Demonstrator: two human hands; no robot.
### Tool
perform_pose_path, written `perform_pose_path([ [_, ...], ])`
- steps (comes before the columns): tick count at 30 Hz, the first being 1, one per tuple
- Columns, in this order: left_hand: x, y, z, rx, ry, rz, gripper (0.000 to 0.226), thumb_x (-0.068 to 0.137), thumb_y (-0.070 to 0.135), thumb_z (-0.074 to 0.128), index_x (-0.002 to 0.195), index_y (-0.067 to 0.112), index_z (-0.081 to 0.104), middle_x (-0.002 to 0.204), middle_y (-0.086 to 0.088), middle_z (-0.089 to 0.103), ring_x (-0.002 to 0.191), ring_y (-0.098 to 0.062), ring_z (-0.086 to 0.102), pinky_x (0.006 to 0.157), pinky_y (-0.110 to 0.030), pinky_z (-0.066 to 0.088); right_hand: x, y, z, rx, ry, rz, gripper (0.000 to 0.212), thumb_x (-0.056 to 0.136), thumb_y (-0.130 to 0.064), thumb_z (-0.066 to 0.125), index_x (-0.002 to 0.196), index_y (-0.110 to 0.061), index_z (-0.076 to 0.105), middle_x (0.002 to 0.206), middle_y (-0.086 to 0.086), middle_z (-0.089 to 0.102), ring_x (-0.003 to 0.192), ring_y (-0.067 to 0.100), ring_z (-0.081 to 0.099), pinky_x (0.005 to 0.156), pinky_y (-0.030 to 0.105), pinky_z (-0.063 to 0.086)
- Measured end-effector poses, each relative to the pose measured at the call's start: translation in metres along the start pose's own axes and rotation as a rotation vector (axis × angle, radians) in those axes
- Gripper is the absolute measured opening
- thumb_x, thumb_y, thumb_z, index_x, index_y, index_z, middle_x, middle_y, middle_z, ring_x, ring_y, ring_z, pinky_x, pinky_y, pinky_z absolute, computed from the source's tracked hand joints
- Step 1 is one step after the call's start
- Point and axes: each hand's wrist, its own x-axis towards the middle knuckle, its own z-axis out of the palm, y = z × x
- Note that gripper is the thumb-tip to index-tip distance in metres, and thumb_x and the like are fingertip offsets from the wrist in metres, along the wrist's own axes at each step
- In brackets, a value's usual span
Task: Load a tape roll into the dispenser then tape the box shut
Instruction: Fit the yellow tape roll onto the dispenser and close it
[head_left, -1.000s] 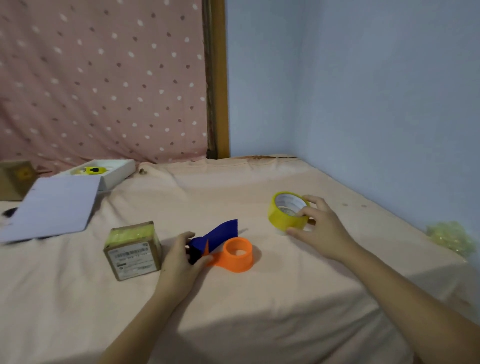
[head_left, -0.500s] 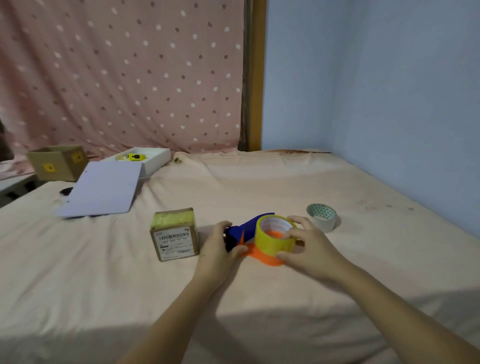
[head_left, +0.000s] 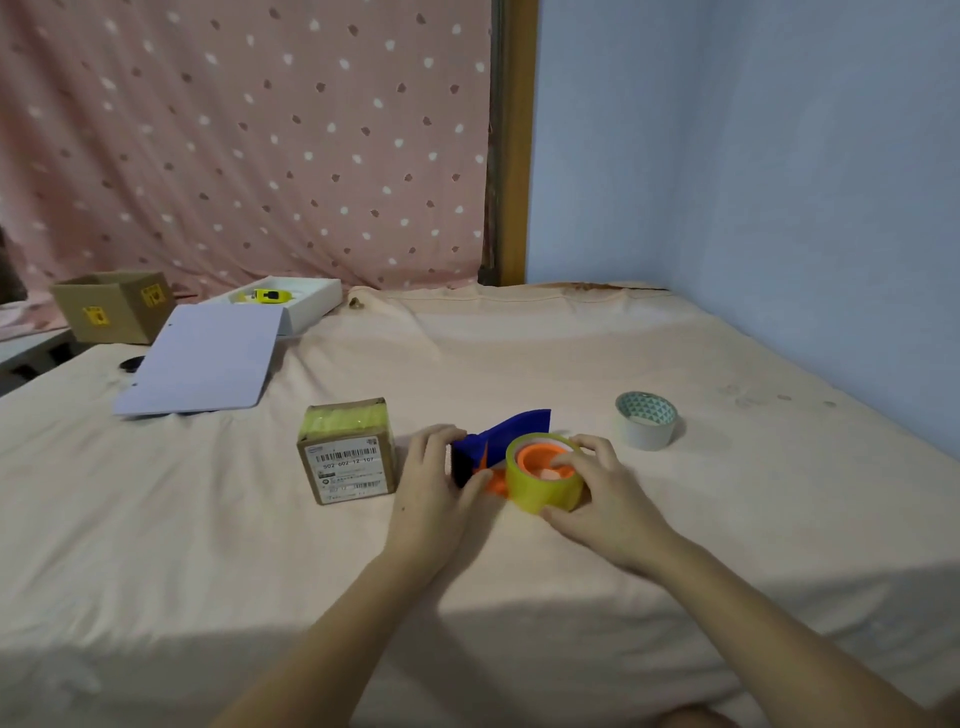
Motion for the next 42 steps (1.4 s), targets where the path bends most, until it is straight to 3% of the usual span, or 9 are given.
perform_pose_path([
  [4, -0.023, 0.021, -0.002, 0.125, -0.041, 0.119, 0.020, 0.082, 0.035, 0.069, 0.096, 0.021, 0.065, 0.096, 0.007, 0.058, 0.091, -0.015, 0.056, 0.080, -0.032, 0.046, -0.005, 0.002, 0.008, -0.034, 0.063, -0.014, 0.049, 0.072, -0.050, 0.076, 0.115, -0.035, 0.060, 0.146, -0.016, 0.034, 0.128, 0.019, 0.045, 0.099, 0.030, 0.040],
  [9, -0.023, 0.033, 0.008, 0.038, -0.187, -0.243, 0.026, 0.087, 0.035, 0.070, 0.111, 0.027, 0.066, 0.098, 0.011, 0.071, 0.092, -0.010, 0.067, 0.081, -0.031, 0.052, -0.003, -0.007, 0.008, -0.110, 0.114, 0.004, 0.047, 0.067, -0.065, 0.073, 0.098, -0.034, 0.056, 0.142, -0.016, 0.040, 0.119, 0.020, 0.052, 0.093, 0.035, 0.048],
  [14, -0.022, 0.033, 0.009, -0.046, -0.230, -0.291, 0.033, 0.091, 0.025, 0.062, 0.122, 0.033, 0.069, 0.099, 0.018, 0.074, 0.091, 0.001, 0.066, 0.083, -0.024, 0.050, 0.003, -0.021, 0.004, -0.212, 0.116, 0.062, 0.066, 0.064, -0.084, 0.063, 0.108, -0.036, 0.063, 0.135, -0.022, 0.038, 0.112, 0.017, 0.057, 0.085, 0.034, 0.052],
  [17, -0.023, 0.033, 0.009, -0.142, -0.196, -0.303, 0.027, 0.083, 0.046, 0.065, 0.106, 0.033, 0.072, 0.092, 0.015, 0.076, 0.084, 0.001, 0.069, 0.083, -0.035, 0.058, 0.004, -0.029, 0.001, -0.186, 0.101, 0.063, 0.066, 0.069, -0.078, 0.067, 0.118, -0.034, 0.065, 0.134, -0.019, 0.040, 0.109, 0.013, 0.057, 0.080, 0.027, 0.043],
  [21, -0.024, 0.035, 0.011, -0.132, -0.175, -0.322, 0.040, 0.071, 0.063, 0.073, 0.095, 0.031, 0.068, 0.087, 0.011, 0.075, 0.082, -0.004, 0.070, 0.076, -0.032, 0.058, 0.003, -0.035, -0.001, -0.235, 0.041, 0.105, 0.062, 0.069, -0.071, 0.065, 0.117, -0.031, 0.064, 0.139, -0.019, 0.035, 0.105, 0.012, 0.051, 0.077, 0.030, 0.042],
  [29, -0.025, 0.027, 0.008, -0.126, -0.101, -0.370, 0.006, 0.082, 0.030, 0.071, 0.077, 0.029, 0.074, 0.073, 0.012, 0.074, 0.074, -0.001, 0.068, 0.077, -0.035, 0.057, 0.000, -0.036, -0.002, -0.284, 0.061, 0.091, 0.066, 0.071, -0.083, 0.060, 0.112, -0.032, 0.065, 0.139, -0.019, 0.037, 0.112, 0.018, 0.059, 0.076, 0.030, 0.042],
  [34, -0.020, 0.015, 0.002, -0.179, -0.119, -0.399, 0.008, 0.084, 0.029, 0.076, 0.076, 0.028, 0.079, 0.071, 0.008, 0.076, 0.073, -0.008, 0.071, 0.072, -0.031, 0.054, 0.000, -0.022, -0.003, -0.214, 0.036, 0.067, 0.063, 0.068, -0.078, 0.063, 0.119, -0.041, 0.055, 0.135, -0.020, 0.037, 0.110, 0.019, 0.061, 0.086, 0.039, 0.054],
  [38, -0.019, 0.017, 0.001, -0.174, -0.145, -0.353, 0.010, 0.083, 0.025, 0.079, 0.073, 0.028, 0.079, 0.070, 0.011, 0.075, 0.070, -0.004, 0.067, 0.068, -0.021, 0.048, 0.005, -0.023, -0.010, -0.269, -0.035, -0.027, 0.071, 0.067, -0.059, 0.063, 0.135, -0.050, 0.043, 0.158, -0.008, 0.027, 0.144, 0.022, 0.036, 0.112, 0.044, 0.041],
  [42, -0.016, 0.018, -0.001, -0.143, -0.144, -0.306, 0.007, 0.083, 0.026, 0.080, 0.077, 0.029, 0.079, 0.072, 0.013, 0.076, 0.070, 0.000, 0.068, 0.068, -0.019, 0.048, 0.019, -0.041, -0.009, -0.286, -0.061, -0.299, 0.053, 0.075, -0.059, 0.071, 0.124, -0.038, 0.068, 0.163, 0.003, 0.032, 0.151, 0.027, 0.022, 0.121, 0.045, 0.026],
])
